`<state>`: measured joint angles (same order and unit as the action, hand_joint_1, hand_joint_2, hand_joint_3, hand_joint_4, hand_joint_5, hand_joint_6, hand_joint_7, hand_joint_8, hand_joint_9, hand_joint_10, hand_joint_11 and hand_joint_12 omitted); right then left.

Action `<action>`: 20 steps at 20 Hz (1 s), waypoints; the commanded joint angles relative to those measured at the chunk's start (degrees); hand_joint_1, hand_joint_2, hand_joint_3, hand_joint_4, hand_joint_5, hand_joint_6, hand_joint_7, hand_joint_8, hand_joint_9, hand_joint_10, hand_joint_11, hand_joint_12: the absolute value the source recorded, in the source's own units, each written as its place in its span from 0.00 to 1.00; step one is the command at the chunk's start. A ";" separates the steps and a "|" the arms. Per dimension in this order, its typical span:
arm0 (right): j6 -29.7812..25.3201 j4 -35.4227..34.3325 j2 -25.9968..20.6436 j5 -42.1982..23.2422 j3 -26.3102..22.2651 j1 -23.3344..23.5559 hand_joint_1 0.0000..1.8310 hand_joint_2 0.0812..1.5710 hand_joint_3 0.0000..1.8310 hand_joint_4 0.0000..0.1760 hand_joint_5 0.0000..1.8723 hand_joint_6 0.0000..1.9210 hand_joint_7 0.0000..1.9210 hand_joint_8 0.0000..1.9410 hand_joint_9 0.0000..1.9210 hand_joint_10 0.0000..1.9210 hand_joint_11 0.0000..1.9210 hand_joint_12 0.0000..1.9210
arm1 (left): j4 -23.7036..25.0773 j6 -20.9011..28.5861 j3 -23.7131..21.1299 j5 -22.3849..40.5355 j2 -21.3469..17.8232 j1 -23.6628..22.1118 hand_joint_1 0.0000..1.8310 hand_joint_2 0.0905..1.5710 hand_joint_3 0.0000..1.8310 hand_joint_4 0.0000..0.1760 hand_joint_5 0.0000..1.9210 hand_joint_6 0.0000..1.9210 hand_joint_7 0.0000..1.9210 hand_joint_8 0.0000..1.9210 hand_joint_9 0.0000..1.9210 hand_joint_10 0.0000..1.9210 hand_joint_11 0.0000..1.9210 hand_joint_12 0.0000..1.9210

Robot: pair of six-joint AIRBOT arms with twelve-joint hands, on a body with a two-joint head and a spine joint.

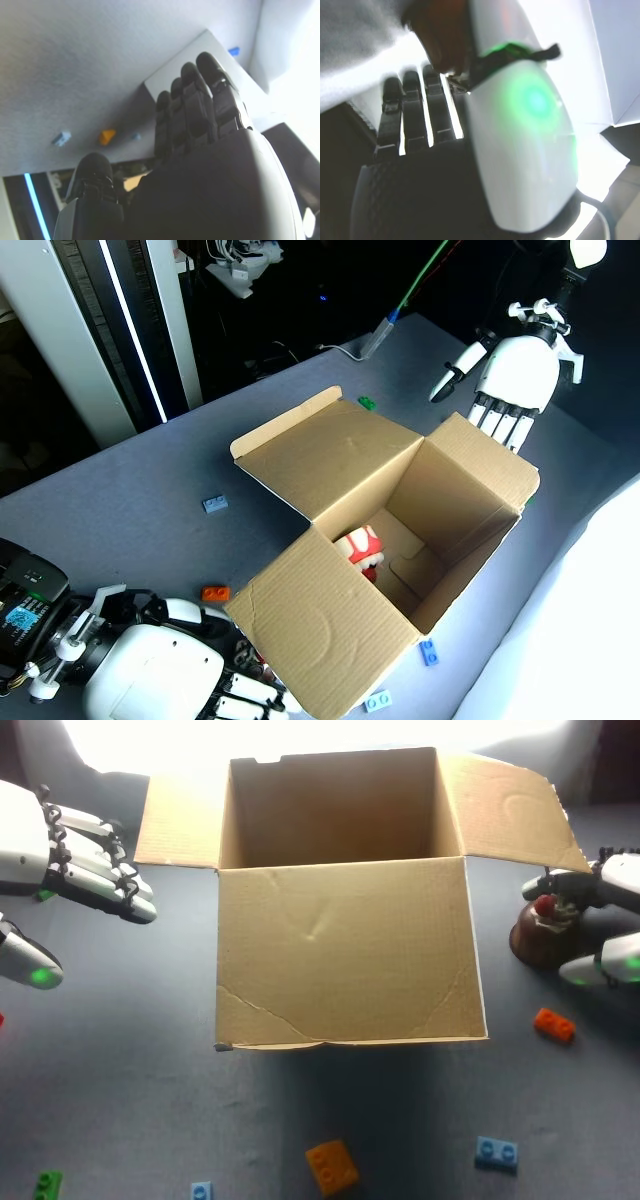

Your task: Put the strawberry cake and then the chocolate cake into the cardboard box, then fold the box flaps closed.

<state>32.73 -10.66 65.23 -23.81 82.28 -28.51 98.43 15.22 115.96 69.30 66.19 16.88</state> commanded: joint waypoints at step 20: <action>-4.21 0.04 -19.28 -2.49 -10.33 4.99 0.72 0.74 0.00 0.00 0.47 0.54 0.44 0.69 0.34 0.82 0.17 1.00 | -8.64 -2.70 -0.41 3.34 -0.60 4.14 0.02 0.78 0.00 0.00 0.16 0.00 0.16 0.00 0.18 0.00 0.01 0.45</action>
<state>28.88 -9.72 46.70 -19.42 71.70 -23.57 94.87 12.71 115.61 71.44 66.15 21.21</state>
